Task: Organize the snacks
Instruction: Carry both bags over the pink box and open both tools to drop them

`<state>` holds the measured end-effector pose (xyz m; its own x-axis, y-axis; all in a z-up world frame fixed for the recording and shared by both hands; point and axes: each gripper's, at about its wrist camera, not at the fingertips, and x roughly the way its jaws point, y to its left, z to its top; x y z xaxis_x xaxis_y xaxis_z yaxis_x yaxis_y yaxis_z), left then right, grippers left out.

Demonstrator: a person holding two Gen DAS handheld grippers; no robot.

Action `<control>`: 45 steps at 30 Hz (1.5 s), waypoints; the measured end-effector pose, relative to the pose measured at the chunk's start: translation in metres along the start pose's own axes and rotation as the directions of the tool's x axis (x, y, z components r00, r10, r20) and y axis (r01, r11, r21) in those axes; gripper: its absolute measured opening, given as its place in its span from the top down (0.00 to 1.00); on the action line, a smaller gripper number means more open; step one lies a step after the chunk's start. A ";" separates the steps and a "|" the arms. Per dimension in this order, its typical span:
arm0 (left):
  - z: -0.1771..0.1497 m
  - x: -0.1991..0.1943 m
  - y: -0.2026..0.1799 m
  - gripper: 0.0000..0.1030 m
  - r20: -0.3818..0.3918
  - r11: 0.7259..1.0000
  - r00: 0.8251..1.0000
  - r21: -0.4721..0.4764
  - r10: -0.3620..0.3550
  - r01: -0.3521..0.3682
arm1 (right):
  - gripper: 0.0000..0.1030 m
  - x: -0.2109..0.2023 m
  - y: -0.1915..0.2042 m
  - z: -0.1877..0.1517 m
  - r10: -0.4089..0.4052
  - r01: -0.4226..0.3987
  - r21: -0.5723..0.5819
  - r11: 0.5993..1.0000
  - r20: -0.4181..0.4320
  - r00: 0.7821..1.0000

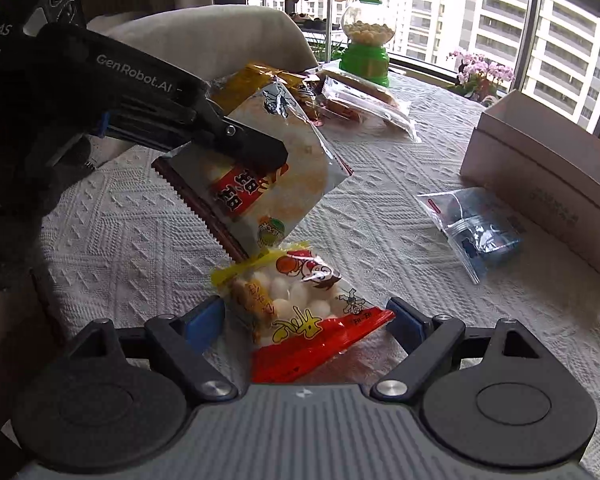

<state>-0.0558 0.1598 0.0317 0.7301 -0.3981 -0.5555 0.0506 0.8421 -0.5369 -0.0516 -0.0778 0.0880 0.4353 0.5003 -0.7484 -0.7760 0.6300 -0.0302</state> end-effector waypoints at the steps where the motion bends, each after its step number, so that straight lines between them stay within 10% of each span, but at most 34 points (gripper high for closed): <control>1: -0.001 -0.002 0.001 0.79 0.000 1.000 1.000 -0.005 -0.002 0.002 | 0.14 0.001 -0.002 0.001 0.010 -0.010 0.007 1.000 0.001 1.000; 8: 0.009 -0.005 0.004 0.80 -0.023 0.997 0.999 -0.066 -0.034 0.033 | 0.41 -0.018 -0.017 0.005 0.045 -0.045 0.007 0.999 -0.006 0.999; 19: 0.099 0.044 -0.070 0.80 -0.015 0.978 0.978 0.007 -0.208 0.208 | 0.41 -0.088 -0.116 0.032 -0.091 0.081 0.128 0.988 0.079 0.993; 25: 0.175 0.151 -0.104 0.79 -0.035 0.956 0.956 -0.012 -0.292 0.292 | 0.41 -0.081 -0.190 0.076 -0.285 0.243 0.241 0.940 0.156 0.946; 34: 0.186 0.163 -0.070 0.77 0.027 0.990 0.999 0.133 0.034 -0.037 | 0.32 -0.030 -0.243 0.061 -0.403 0.353 0.363 0.862 0.071 0.912; 39: 0.176 0.147 -0.026 0.77 0.066 0.919 0.946 0.223 0.317 -0.324 | 0.35 0.008 -0.255 0.054 -0.424 0.410 0.360 0.838 -0.042 0.905; 45: 0.164 0.133 0.021 0.77 -0.038 0.926 0.937 0.170 0.348 -0.337 | 0.41 0.024 -0.224 0.073 -0.382 0.377 0.312 0.872 -0.046 0.923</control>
<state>0.1540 0.1837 0.0507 0.6757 -0.0934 -0.7312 -0.0833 0.9759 -0.2016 0.1666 -0.1633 0.1253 0.6775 0.1936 -0.7095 -0.3704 0.9233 -0.1017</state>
